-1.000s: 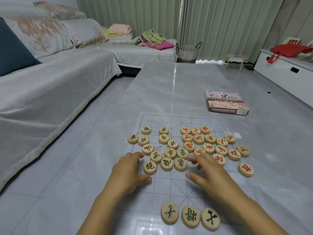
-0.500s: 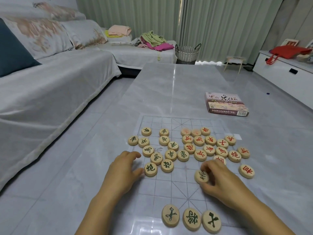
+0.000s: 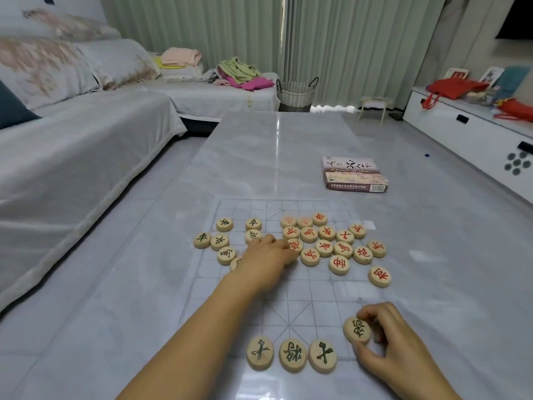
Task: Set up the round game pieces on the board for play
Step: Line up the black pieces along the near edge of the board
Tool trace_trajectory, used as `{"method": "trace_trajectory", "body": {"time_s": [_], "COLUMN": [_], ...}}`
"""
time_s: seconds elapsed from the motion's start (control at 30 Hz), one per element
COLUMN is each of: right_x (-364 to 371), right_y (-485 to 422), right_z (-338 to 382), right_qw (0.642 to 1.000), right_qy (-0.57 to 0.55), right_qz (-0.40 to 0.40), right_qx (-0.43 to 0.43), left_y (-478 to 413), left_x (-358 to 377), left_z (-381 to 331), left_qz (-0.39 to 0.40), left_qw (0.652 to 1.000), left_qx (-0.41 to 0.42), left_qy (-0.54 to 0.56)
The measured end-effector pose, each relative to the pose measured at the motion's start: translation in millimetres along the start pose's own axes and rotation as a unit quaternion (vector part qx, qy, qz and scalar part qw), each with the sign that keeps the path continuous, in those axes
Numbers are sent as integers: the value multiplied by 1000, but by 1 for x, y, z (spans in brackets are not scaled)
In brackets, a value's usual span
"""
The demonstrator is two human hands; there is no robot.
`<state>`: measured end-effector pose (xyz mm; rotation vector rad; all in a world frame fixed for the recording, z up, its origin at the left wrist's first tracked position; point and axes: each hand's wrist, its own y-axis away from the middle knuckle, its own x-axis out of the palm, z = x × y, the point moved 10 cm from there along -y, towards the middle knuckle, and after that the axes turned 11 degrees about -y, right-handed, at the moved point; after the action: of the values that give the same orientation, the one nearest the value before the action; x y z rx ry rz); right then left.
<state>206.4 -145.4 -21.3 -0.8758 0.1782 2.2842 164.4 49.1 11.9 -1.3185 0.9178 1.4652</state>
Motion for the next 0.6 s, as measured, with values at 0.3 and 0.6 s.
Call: {"method": "trace_trajectory", "body": {"time_s": [0.3, 0.6], "right_x": [-2, 7], "right_y": [3, 6], "right_z": [11, 10], "right_qw": [998, 995], "right_qy": [21, 30], "right_qz": [16, 74], "right_qx": [-49, -52], "left_y": [14, 164], "left_x": [-28, 8], "left_z": [21, 50], "left_qz": [-56, 42], "left_qw": [995, 951], "left_qx": [-40, -235], "left_qy": [68, 194]}}
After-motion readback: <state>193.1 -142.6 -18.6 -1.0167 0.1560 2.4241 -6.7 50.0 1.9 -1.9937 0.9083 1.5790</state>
